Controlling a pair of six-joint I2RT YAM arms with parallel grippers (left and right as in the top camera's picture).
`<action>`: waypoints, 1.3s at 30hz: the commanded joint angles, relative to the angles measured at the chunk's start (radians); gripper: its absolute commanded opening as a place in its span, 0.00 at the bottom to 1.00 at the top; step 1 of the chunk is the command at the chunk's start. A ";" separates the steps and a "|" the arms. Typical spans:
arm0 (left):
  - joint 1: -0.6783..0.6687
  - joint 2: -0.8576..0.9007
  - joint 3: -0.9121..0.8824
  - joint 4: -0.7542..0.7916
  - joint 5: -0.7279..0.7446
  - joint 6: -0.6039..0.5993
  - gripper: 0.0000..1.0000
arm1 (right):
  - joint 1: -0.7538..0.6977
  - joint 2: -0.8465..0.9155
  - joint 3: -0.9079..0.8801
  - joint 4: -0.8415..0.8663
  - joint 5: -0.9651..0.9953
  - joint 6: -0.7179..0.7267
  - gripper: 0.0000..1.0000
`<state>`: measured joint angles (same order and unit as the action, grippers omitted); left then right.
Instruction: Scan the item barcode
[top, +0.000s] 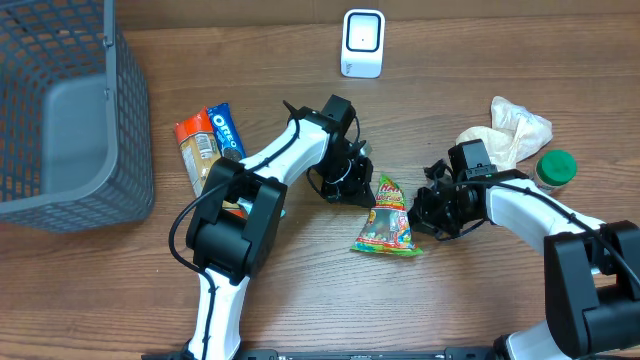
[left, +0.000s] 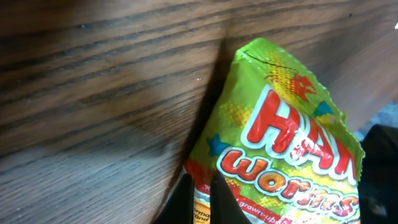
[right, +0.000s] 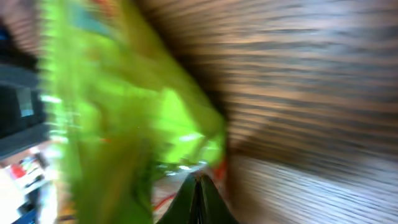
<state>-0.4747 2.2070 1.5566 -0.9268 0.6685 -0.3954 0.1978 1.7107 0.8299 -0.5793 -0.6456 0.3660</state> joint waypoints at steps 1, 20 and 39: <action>-0.005 0.005 0.001 0.001 -0.015 -0.029 0.04 | 0.006 -0.029 0.001 0.024 -0.139 -0.003 0.04; -0.005 0.005 0.001 0.005 -0.018 -0.039 0.04 | 0.050 -0.179 0.055 -0.065 0.003 0.126 0.04; -0.005 0.005 0.001 0.000 -0.022 -0.039 0.04 | 0.116 -0.170 -0.056 -0.104 0.158 0.342 0.04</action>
<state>-0.4763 2.2070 1.5566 -0.9237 0.6537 -0.4202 0.2916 1.5459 0.7918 -0.7113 -0.4931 0.6773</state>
